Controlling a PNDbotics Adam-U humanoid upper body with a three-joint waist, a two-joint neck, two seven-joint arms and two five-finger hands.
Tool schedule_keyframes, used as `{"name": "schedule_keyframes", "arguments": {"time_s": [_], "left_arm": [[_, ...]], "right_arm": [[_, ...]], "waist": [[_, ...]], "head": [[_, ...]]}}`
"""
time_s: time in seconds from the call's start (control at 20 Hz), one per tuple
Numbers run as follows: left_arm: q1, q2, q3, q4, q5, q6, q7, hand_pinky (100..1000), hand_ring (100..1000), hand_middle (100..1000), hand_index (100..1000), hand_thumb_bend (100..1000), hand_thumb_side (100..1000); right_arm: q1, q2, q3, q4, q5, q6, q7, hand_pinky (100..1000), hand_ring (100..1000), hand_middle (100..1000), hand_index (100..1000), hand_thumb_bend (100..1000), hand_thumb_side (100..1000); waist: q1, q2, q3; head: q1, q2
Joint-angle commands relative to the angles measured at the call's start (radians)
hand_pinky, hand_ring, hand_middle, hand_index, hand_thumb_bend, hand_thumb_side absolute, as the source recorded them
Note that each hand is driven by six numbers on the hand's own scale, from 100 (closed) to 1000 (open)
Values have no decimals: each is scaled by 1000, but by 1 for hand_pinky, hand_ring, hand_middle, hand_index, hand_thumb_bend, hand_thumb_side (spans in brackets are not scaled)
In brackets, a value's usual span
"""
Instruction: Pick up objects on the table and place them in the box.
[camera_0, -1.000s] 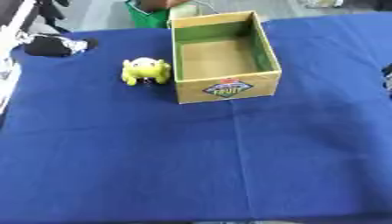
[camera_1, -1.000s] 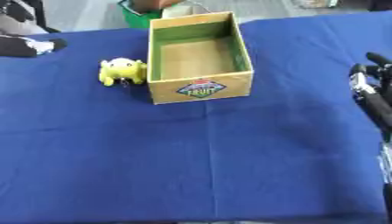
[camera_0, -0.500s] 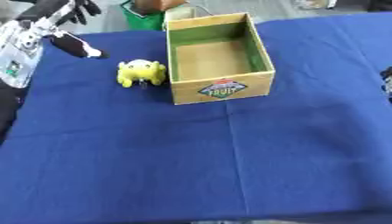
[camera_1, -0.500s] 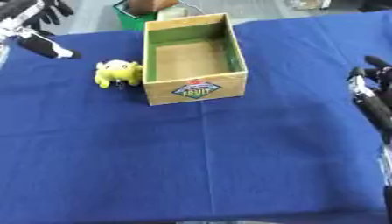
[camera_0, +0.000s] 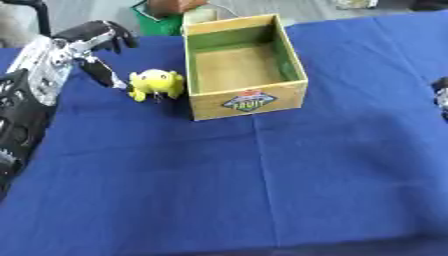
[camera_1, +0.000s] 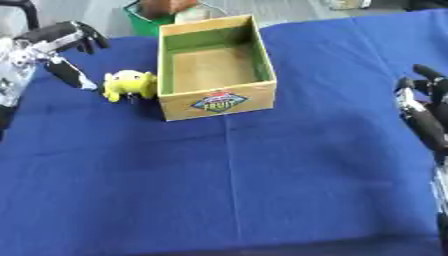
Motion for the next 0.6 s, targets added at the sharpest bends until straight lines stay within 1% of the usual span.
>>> {"name": "schedule_keyframes", "arguments": {"time_s": [0.05,0.15,0.4,0.6], "left_arm": [[-27,7,4,1,-27,-17,3,698,665,704,787,681,100],[-28,-4,5,8,-33,-19,20,690,653,691,779,676,101],[-29,-32,5,28,-52,-5,107,683,641,677,769,640,100],[-30,-53,7,55,-82,2,136,676,630,663,765,606,100]], "right_arm": [[-14,-12,-2,-8,-8,-2,3,747,896,654,909,100,548],[-14,-12,-2,-8,-8,-2,4,747,895,654,909,100,549],[-16,-9,0,-9,-10,-3,7,747,895,654,909,100,549],[-17,-8,2,-8,-11,-3,9,747,896,654,909,100,549]], "waist": [[-3,-18,-3],[-3,-17,-6],[-3,-15,-16],[-2,-13,-26]], "head": [[5,4],[6,4],[11,1],[14,0]]}}
